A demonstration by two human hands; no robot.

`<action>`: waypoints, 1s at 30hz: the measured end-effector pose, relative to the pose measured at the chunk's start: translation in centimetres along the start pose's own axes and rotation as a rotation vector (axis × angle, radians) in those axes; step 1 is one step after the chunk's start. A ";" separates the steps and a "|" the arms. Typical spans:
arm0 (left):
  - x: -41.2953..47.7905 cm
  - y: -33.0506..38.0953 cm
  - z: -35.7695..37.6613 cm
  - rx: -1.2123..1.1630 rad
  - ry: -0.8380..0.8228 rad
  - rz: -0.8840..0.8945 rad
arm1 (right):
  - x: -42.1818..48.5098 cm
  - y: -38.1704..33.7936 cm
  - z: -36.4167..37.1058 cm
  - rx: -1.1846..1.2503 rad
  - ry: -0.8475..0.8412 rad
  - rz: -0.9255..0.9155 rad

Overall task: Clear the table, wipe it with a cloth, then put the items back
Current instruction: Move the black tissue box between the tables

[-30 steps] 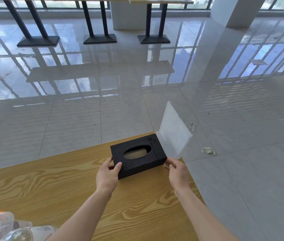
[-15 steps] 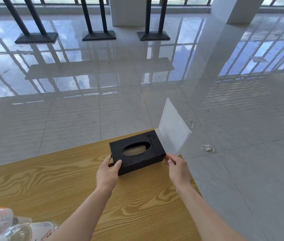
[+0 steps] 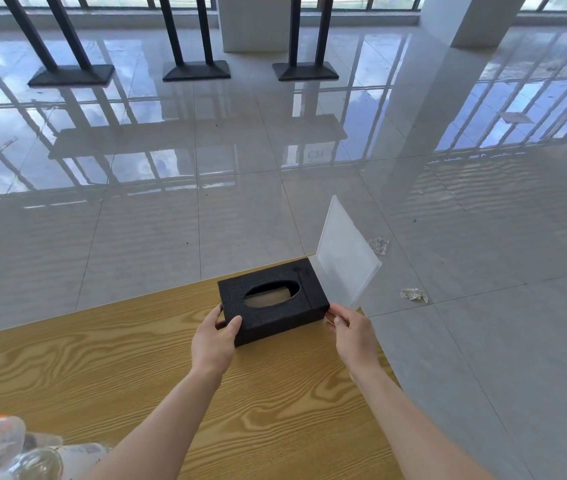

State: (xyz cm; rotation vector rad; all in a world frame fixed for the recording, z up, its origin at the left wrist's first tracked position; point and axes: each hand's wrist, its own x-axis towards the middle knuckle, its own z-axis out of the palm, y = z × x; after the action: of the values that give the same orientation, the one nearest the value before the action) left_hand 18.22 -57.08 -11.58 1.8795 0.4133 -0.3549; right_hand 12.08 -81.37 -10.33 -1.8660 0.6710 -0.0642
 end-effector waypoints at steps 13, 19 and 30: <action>-0.8 0.7 -0.1 0.026 0.024 0.007 | -0.2 -0.6 -0.1 -0.041 0.004 0.013; -0.8 1.2 -0.3 0.031 0.011 -0.009 | -0.4 -1.2 -0.3 -0.079 0.009 0.021; -2.1 2.6 -0.5 0.190 -0.013 0.080 | -1.4 -2.4 -1.1 -0.140 -0.020 0.019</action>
State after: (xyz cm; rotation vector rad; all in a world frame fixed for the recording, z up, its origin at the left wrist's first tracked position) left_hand 17.51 -57.62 -8.34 2.0716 0.3031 -0.3627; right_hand 11.50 -81.02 -7.44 -1.9914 0.6942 0.0145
